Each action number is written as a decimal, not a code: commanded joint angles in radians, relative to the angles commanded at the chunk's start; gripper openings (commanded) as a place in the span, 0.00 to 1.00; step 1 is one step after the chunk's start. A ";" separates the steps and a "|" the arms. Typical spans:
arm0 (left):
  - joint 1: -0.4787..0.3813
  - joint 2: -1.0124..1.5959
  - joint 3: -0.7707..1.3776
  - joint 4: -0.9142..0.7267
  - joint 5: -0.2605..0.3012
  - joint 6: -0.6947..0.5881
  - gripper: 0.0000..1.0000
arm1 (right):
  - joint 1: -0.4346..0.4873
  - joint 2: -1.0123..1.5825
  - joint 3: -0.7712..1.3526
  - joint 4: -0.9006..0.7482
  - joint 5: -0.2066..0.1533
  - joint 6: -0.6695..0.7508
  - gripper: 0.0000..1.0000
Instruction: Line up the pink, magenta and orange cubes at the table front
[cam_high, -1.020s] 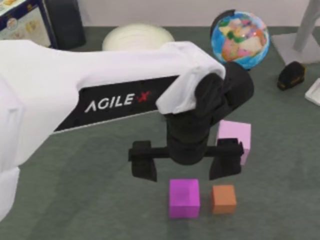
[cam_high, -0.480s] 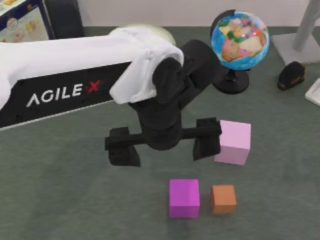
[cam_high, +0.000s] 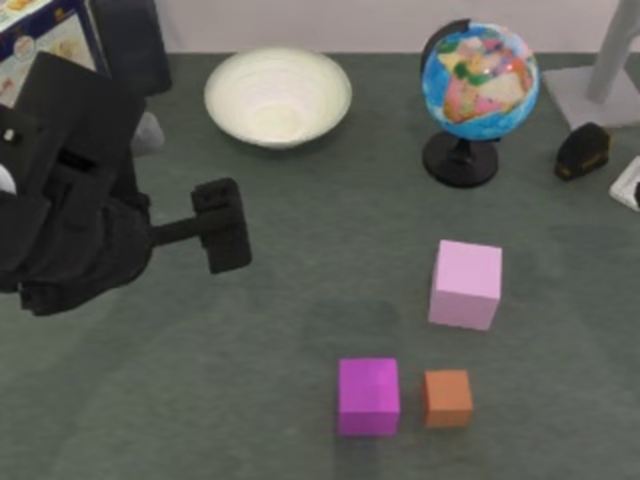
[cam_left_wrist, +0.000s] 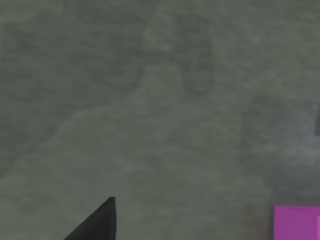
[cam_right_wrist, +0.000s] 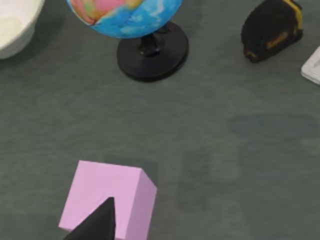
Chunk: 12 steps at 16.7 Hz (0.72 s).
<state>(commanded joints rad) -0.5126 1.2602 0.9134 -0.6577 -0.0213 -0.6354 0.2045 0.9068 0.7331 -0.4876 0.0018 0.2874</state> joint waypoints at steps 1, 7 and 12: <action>0.044 -0.098 -0.080 0.049 0.001 0.043 1.00 | 0.022 0.111 0.077 -0.054 0.001 0.030 1.00; 0.300 -0.692 -0.534 0.343 0.011 0.321 1.00 | 0.153 0.720 0.528 -0.377 0.001 0.210 1.00; 0.459 -1.090 -0.801 0.549 0.017 0.529 1.00 | 0.234 1.075 0.819 -0.561 0.000 0.321 1.00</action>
<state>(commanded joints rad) -0.0536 0.1698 0.1126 -0.1083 -0.0045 -0.1064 0.4382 1.9821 1.5518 -1.0490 0.0023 0.6087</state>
